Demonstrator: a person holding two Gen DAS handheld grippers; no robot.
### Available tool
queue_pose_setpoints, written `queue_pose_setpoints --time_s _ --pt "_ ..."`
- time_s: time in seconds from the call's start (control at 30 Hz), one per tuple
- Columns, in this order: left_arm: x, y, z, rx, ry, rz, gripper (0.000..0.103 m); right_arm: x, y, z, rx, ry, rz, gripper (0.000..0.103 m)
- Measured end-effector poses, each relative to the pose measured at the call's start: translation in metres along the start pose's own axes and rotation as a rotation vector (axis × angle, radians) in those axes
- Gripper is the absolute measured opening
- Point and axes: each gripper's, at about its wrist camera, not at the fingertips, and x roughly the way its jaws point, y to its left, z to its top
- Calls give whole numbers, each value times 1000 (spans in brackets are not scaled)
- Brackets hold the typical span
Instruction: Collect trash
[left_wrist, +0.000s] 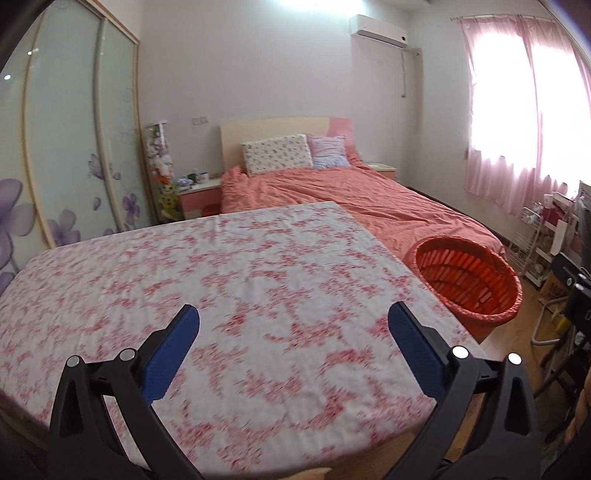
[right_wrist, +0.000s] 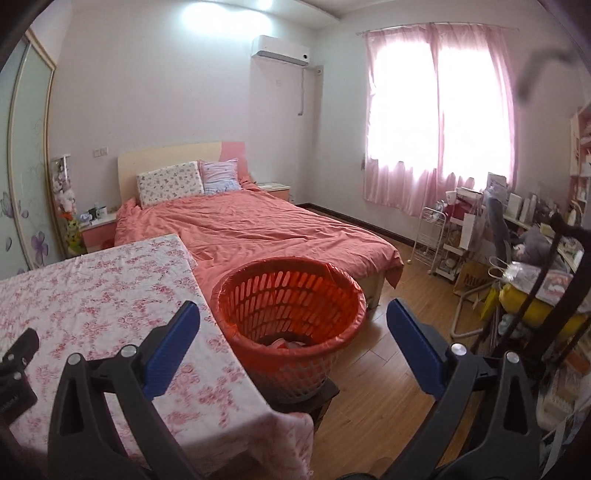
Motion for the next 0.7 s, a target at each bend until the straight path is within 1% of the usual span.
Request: queue_pose_setpoints --time_s 0.13,0.3,0.43,0.7 --pt "-15 13 -12 -27 -17 63 101 -20 6 -9 20 34 25 99" --pt "-25 27 -21 -70 -2 102 101 -42 20 -23 13 52 9 99" --pt "-32 33 -29 -90 5 115 101 -52 30 -32 -26 60 9 99" --pt "-36 41 -39 -126 43 114 101 -54 36 -43 -53 97 48 99"
